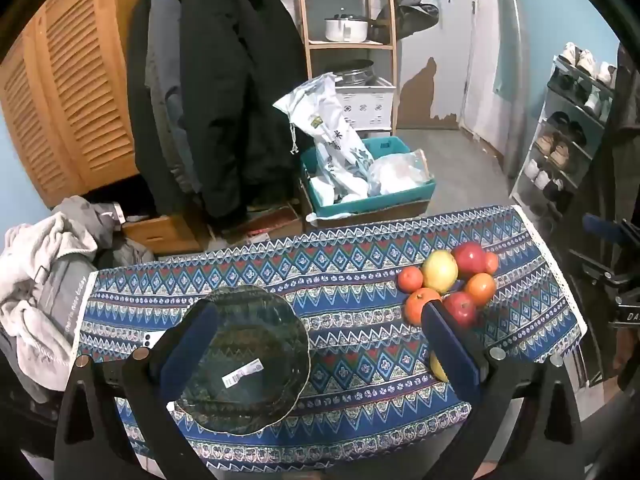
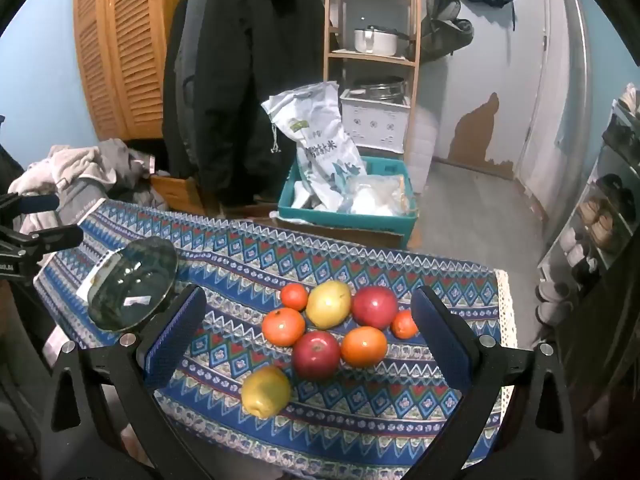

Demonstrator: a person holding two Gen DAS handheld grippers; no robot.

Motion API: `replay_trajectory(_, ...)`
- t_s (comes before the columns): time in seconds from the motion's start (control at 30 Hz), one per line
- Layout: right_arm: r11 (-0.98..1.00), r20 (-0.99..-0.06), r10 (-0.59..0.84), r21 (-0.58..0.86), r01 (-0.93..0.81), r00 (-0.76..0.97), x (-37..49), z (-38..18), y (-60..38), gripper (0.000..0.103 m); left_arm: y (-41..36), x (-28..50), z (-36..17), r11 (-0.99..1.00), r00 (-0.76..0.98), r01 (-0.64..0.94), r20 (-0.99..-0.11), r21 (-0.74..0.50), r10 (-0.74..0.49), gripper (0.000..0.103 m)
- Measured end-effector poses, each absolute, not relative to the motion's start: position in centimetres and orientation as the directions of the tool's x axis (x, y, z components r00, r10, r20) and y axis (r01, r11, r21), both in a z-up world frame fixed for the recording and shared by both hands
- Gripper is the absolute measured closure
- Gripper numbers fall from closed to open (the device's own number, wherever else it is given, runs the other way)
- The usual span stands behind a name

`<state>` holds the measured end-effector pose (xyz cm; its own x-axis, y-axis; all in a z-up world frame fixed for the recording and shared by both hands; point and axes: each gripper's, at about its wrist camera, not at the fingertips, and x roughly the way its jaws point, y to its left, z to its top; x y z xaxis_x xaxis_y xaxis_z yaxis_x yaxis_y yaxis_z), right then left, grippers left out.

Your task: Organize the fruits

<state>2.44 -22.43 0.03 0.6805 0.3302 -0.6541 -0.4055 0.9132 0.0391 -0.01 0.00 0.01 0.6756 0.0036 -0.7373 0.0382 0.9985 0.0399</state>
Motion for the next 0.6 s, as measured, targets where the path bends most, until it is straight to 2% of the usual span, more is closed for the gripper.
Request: replay_trajectory(0.6,0.914,-0.659,0.324,0.031,-0.405,0.679,2.41,-0.05,-22.48,0.003,0.03,-0.17,-0.02,0.998,0.682,0.035,-0.731,0.053,0.015,0.001)
